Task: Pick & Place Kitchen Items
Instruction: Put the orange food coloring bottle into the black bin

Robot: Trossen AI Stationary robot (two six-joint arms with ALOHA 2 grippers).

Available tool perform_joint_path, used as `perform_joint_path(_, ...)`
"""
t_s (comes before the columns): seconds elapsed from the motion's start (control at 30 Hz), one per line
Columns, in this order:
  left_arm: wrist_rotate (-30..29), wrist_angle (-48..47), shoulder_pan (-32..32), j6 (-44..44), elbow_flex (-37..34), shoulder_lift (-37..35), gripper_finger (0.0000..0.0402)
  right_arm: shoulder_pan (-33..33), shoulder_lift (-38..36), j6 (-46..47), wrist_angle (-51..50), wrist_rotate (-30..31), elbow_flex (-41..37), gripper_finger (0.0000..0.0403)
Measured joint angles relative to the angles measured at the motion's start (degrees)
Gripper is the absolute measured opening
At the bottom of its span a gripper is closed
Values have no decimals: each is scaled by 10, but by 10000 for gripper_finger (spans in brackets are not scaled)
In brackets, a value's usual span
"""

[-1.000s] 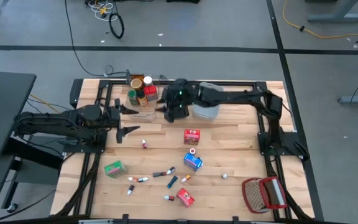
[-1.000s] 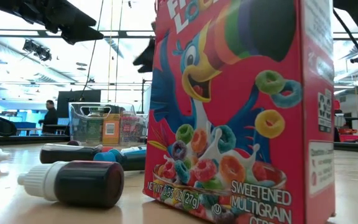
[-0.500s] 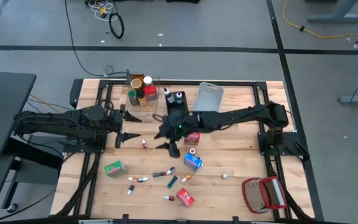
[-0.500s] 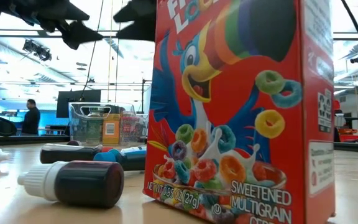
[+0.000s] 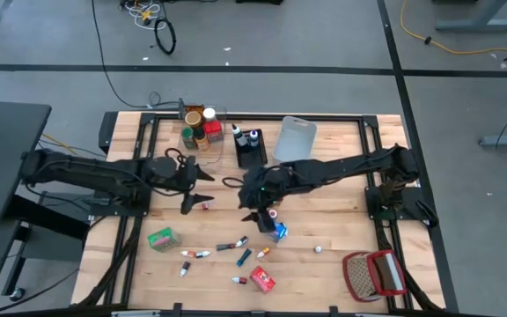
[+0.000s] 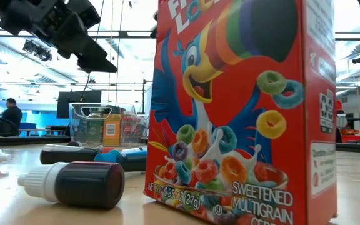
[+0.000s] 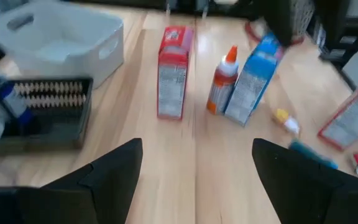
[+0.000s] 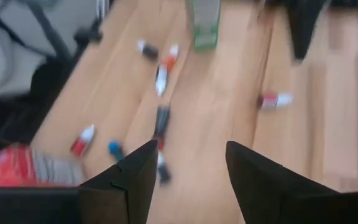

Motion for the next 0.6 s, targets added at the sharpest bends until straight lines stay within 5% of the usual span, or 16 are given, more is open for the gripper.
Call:
perform_joint_path(0.27, 3, 30, 0, 0, 0, 13, 311, -3, -2, 40, -112, 15, 0, 198)
perform_joint_path(0.5, 3, 37, 0, 0, 0, 12, 311, -3, -2, 86, -192, 196, 0, 198)
perform_joint_path(0.6, 3, 37, 0, 0, 0, 12, 311, -4, -2, 112, -199, 204, 0, 198)
